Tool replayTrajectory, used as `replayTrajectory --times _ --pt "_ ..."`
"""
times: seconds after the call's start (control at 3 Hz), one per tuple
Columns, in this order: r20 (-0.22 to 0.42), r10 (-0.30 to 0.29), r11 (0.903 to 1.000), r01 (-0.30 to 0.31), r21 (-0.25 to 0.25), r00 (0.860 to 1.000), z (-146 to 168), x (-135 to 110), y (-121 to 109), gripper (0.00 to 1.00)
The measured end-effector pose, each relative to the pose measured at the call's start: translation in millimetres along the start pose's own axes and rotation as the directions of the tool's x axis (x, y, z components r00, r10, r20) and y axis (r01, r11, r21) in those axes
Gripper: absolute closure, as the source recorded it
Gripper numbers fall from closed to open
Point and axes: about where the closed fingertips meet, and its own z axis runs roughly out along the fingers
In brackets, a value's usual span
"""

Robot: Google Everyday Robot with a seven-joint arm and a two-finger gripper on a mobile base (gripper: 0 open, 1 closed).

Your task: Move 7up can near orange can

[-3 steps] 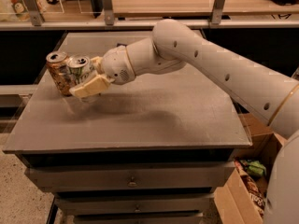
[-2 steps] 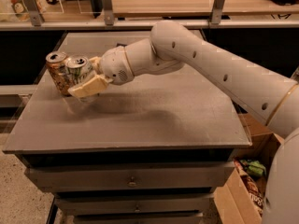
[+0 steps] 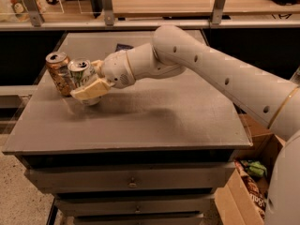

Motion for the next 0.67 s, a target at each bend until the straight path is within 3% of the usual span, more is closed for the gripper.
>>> replayTrajectory --times 0.33,0.67 --pt "-0.002 0.028 0.9986 -0.028 0.045 1.0 -6.3 10.6 -3.1 0.12" --pt "0.015 0.055 0.995 -0.056 0.082 0.998 -12.8 15.3 -5.8 0.0"
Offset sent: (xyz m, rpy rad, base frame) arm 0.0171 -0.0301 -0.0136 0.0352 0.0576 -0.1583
